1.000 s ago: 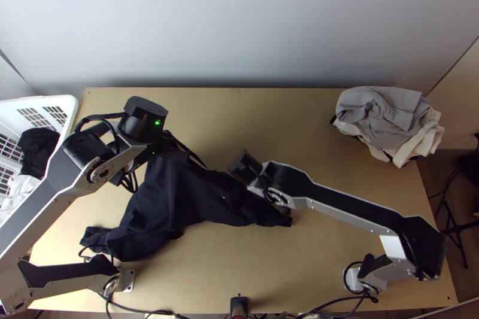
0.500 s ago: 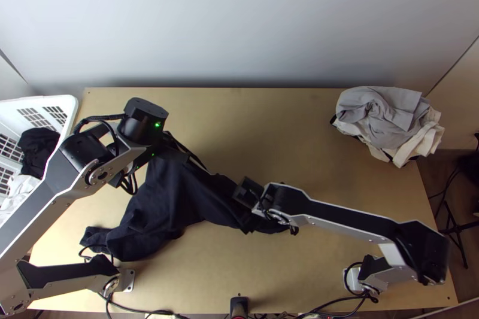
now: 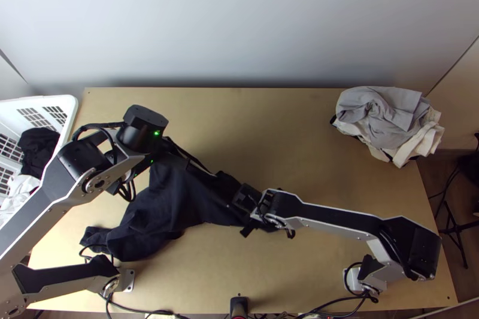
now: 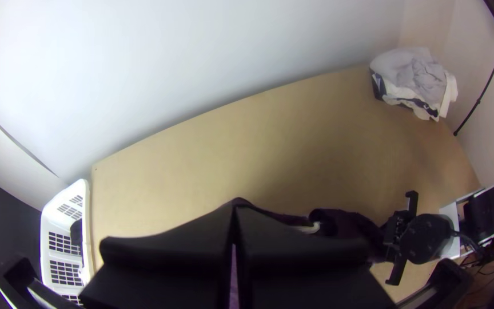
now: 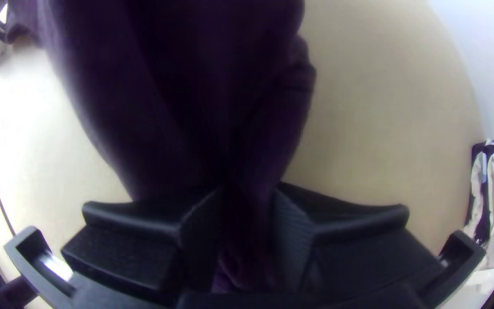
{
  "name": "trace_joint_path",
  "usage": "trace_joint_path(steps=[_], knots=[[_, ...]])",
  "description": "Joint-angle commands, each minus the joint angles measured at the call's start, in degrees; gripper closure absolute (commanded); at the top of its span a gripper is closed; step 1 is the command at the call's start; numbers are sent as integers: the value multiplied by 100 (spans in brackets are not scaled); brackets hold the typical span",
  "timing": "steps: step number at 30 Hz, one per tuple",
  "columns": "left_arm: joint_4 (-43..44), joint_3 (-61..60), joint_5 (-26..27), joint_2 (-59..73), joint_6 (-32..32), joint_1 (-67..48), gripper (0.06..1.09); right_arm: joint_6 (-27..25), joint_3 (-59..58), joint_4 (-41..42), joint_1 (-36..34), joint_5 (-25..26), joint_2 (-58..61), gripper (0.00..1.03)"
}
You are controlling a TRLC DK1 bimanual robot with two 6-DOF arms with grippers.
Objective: Fold the t-shirt
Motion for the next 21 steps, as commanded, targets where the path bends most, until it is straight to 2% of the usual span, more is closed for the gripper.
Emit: trace_joint_path(steps=[1, 4, 8, 12, 19, 21], knots=[[-27, -80, -51, -126, -15, -29, 105, -261, -21, -74, -34, 447, -382, 92], [-18, -88, -104, -144, -15, -3, 105, -498, -12, -83, -227, 553, -795, 100], [-9, -71, -148, -153, -41, 94, 105, -709, 85, -241, -447, 878, -1261, 100], [79, 114, -183, -153, -41, 305, 105, -762, 507, -592, -983, 992, -1656, 100], [615, 808, -807, -126, 56, 639, 105, -1342, 1746, -935, -1853, 1265, -2175, 100], [887, 984, -983, -135, 249, 744, 105, -1570, 2124, -953, -1994, 1282, -2254, 100]])
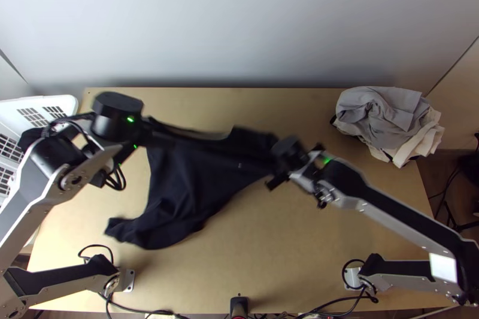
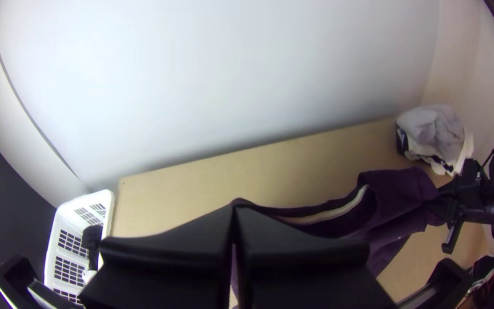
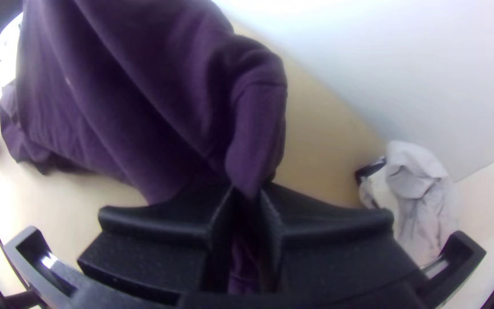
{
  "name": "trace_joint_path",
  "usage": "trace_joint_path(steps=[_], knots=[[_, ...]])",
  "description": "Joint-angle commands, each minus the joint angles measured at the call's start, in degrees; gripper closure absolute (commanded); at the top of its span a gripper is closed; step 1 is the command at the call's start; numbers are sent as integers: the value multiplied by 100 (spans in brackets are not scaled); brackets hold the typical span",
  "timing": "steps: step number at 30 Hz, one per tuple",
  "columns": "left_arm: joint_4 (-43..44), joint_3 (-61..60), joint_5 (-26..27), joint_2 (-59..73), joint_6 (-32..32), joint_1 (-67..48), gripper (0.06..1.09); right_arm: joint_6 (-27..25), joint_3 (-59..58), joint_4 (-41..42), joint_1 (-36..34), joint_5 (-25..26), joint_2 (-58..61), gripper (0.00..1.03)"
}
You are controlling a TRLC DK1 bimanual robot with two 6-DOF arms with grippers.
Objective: Fold the t-shirt
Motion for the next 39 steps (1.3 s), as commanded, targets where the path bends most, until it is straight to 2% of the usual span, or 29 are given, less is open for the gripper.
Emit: trace_joint_path(steps=[1, 12, 18, 21, 27, 33, 39], knots=[[652, 624, -568, -4, 348, 331, 105, -587, 1227, -243, -648, 207, -460, 100], [1645, 1784, -1219, -74, 990, 595, 105, -1053, 3011, -313, -490, 831, -557, 100], [2199, 1819, -1421, -364, 1288, 824, 105, -1651, 3503, -146, 310, 1499, -548, 100], [2674, 1837, -1517, -514, 1543, 973, 105, -2134, 3520, 162, 846, 1938, -557, 100], [3658, 1837, -1658, -857, 2396, 1061, 105, -2635, 3538, 689, 1251, 2061, -557, 100], [3772, 1766, -1667, -1103, 2484, 1518, 105, -2732, 3564, 970, 1787, 2035, -354, 100], [4124, 1265, -1579, -1103, 2536, 1579, 105, -2371, 3705, 997, 2086, 2000, 191, 100]])
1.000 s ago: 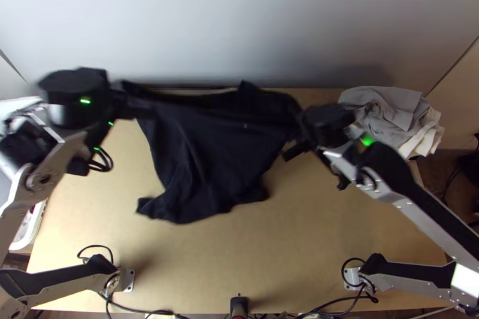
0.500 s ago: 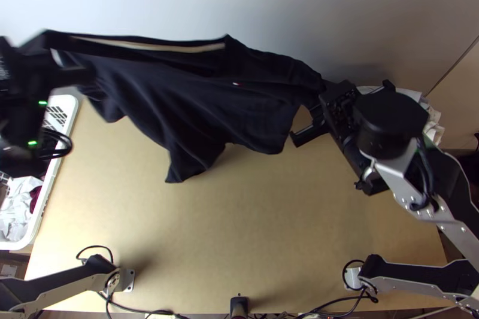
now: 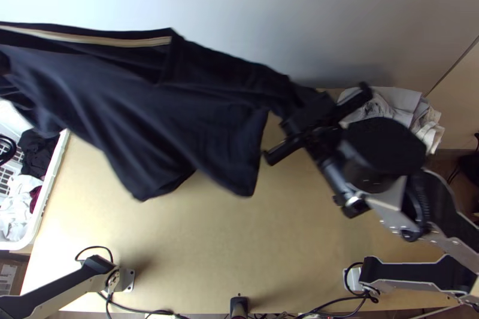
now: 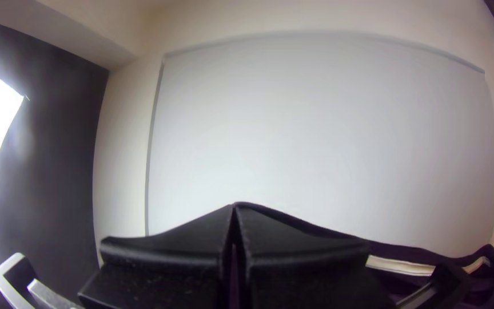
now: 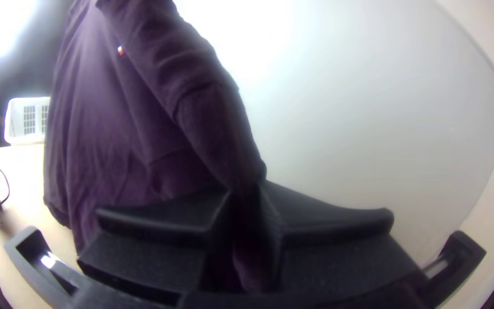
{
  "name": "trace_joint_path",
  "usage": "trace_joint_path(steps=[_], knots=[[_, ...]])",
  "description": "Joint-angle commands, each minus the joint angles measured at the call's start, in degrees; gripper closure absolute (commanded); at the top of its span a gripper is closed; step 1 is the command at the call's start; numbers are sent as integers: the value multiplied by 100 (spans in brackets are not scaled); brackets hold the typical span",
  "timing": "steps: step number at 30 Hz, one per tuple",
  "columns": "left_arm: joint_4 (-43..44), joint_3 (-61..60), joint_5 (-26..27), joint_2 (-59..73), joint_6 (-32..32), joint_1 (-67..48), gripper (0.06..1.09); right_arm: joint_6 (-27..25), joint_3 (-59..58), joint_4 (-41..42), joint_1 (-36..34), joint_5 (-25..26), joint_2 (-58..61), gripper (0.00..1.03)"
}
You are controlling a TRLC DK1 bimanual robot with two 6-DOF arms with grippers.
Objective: Fold the t-shirt
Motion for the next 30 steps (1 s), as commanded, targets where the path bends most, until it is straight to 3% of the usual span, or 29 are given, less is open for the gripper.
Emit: trace_joint_path(steps=[1, 6, 13, 22, 30], knots=[[551, -591, 122, -25, 170, 174, 105, 285, 118, 120, 425, -22, 528, 100], [1034, -1725, 649, 265, 29, 315, 105, 830, -75, -3, 328, -48, 941, 100], [1245, -2797, 1370, 1232, -1052, 640, 105, 1594, -796, -108, -270, -391, 1257, 100], [2212, -2833, 2073, 3025, -1404, 798, 105, 2113, -1631, 59, -1518, -1068, 1670, 100], [2432, -1813, 2134, 4466, -1527, 657, 105, 2113, -2061, 946, -2555, -1296, 2303, 100]])
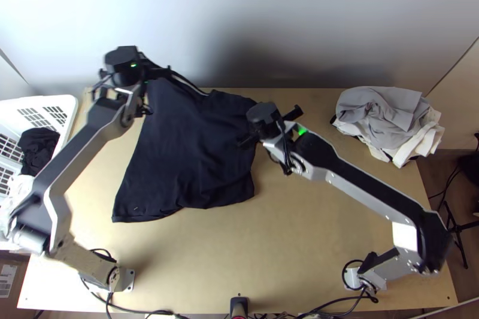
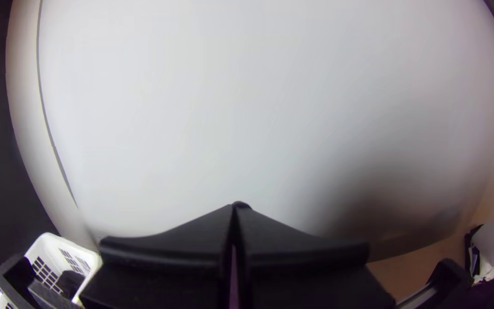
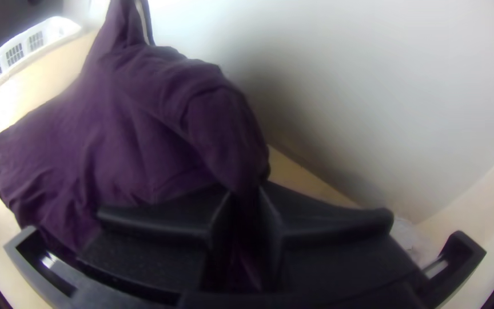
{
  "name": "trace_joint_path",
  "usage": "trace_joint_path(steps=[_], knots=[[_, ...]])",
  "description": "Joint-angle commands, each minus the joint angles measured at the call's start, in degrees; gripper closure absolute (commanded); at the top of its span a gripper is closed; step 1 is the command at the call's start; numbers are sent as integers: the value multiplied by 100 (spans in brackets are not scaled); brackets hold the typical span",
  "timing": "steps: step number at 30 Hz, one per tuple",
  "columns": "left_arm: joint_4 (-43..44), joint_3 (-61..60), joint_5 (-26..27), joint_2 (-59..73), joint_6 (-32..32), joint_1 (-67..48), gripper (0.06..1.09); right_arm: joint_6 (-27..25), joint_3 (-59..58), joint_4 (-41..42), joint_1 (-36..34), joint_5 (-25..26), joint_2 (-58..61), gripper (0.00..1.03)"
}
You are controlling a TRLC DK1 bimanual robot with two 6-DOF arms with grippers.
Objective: Fold the t-shirt
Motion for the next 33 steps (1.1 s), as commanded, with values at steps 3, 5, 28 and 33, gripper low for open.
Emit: trace_joint_path(steps=[3, 5, 28, 33], knots=[[240, 982, 126, 1522, -308, -86, 104, 151, -137, 661, -1041, -201, 790, 100], [240, 1097, 135, 1645, -475, -103, 104, 238, -40, 669, -1112, -201, 922, 100], [-3795, 692, 864, 414, -985, -1378, 16, 854, 302, 793, -1481, -263, 1748, 100], [-4357, -160, 1119, -333, -967, -2345, 16, 898, 311, 775, -1516, -298, 1739, 100]])
